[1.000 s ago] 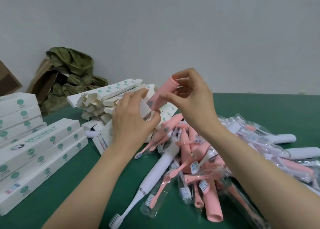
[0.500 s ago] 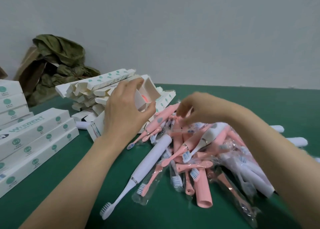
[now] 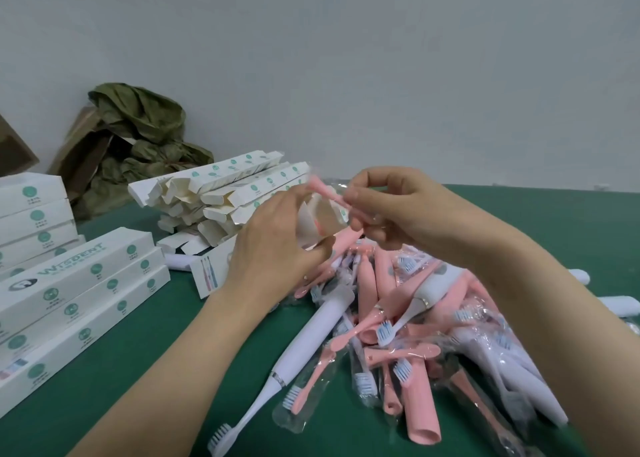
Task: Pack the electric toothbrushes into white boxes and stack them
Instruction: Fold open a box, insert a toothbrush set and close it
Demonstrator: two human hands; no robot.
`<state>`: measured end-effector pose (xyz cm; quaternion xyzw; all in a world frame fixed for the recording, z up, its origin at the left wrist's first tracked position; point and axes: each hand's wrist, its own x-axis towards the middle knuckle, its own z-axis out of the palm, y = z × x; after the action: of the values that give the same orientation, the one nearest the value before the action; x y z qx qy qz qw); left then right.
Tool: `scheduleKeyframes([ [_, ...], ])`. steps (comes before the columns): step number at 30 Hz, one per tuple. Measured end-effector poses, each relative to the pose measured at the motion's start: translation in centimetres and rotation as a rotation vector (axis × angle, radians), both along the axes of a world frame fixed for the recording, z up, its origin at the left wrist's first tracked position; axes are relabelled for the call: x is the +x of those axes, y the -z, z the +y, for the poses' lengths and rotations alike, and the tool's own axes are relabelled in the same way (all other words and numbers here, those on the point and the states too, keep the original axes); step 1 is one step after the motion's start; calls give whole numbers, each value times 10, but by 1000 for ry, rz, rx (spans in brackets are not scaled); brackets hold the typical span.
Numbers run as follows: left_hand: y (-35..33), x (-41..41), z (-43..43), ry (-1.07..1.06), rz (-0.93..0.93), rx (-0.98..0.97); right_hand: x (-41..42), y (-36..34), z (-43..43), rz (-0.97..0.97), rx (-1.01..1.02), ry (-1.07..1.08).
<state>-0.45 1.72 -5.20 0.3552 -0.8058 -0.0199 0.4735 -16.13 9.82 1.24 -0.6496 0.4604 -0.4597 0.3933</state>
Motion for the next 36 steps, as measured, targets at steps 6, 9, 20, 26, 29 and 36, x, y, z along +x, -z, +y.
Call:
scheduleKeyframes([
  [6, 2, 0, -3, 23, 6, 37, 17, 14, -10, 118, -64, 223],
  [9, 2, 0, 1, 49, 32, -45, 7, 15, -13, 32, -7, 317],
  [20, 4, -5, 4, 114, -32, -32, 27, 14, -19, 893, -488, 566],
  [26, -6, 5, -2, 47, 59, -37, 27, 4, -20, 511, -268, 435],
  [29, -9, 9, -2, 43, 122, -28, 29, 2, -27, 404, -322, 530],
  [36, -10, 8, -4, 33, 162, -45, 50, 15, -45, 648, -468, 458],
])
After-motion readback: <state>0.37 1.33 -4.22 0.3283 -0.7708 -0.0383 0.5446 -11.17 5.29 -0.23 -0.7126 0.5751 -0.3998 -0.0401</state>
